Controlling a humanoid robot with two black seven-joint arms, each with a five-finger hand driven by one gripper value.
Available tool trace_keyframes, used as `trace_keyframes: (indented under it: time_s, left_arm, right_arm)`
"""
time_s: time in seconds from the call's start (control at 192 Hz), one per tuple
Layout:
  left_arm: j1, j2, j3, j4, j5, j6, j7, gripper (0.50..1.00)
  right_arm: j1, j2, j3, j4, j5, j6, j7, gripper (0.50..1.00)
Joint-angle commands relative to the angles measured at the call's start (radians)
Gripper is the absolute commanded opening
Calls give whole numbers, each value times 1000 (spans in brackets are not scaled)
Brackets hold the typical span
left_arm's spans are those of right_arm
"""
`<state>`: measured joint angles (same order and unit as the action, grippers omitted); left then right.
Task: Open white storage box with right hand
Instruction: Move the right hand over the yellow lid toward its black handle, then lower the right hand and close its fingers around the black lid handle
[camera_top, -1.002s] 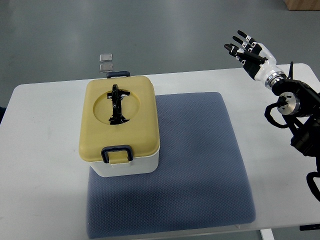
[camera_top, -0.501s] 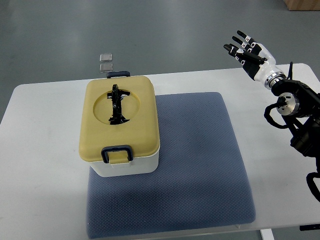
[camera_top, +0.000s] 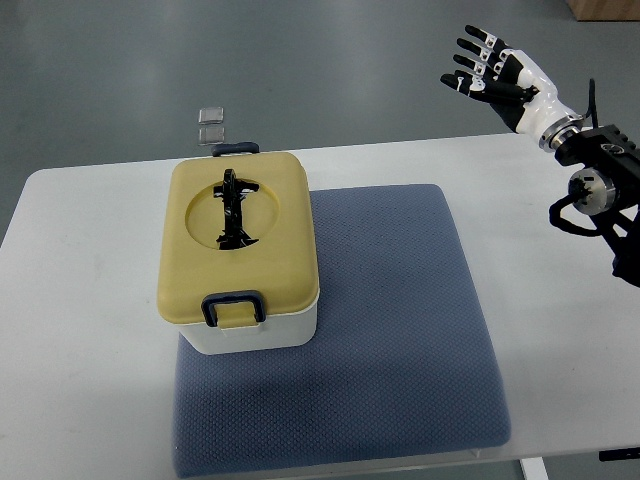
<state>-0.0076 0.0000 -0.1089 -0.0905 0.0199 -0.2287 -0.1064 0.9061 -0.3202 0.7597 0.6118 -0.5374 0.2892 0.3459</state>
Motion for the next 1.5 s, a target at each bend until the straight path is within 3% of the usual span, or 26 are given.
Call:
trace_keyframes:
  time_s: [0.0,0.214,0.433,0.595,0.898,1.18,1.352,1.493]
  left_arm:
    - [0,0,0,0,0,0,-1,1000]
    - [0,0,0,0,0,0,0,1000]
    - [0,0,0,0,0,0,-1,1000]
    - [0,0,0,0,0,0,1,1000]
    - [0,0,0,0,0,0,1,1000]
    - [0,0,0,0,0,0,1,1000]
    - [0,0,0,0,0,0,-1,1000]
    - [0,0,0,0,0,0,1,1000]
  right_arm:
    - [94,-49,-190,0,0,45,76,921]
    - [324,-86,-647,8,0,57,265,919]
    - [612,-85,-1072,124,-3,47,265,919]
    - [790,-59,-1229,229,-13,47,265,921]
    - [1068,136,-1425,306,-42,38,265,921]
    - [1110,266,-1439,306,-236,-114,265,919]
    - [1110,285,-1438,318,-449,-239,265,917]
    - [1133,286,-1436,396,-536,-314,265,917]
